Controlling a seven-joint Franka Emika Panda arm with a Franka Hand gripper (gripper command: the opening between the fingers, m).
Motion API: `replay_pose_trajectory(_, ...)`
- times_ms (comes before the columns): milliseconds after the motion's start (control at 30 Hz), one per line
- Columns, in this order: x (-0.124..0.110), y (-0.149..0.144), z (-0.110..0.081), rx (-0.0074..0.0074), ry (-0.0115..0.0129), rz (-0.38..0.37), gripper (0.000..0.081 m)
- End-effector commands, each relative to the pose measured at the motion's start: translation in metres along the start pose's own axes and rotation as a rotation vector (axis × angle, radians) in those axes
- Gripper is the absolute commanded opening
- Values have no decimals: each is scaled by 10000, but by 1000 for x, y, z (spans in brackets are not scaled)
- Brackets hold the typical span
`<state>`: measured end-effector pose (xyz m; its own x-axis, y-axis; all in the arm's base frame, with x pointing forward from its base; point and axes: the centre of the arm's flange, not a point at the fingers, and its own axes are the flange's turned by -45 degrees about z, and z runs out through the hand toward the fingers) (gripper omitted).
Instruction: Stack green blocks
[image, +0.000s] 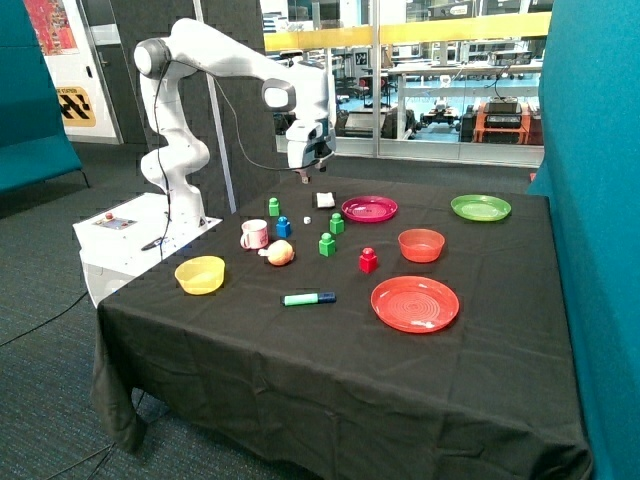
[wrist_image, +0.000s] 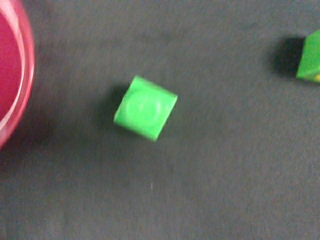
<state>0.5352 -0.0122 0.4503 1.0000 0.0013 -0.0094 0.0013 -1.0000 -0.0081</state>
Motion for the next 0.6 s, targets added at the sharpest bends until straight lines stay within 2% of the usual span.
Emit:
replay_pose_trajectory(0,-33,-8,4,-91,85,-2152,534)
replay_pose_trajectory(567,-32,-9,5,-91,85,-2129,533)
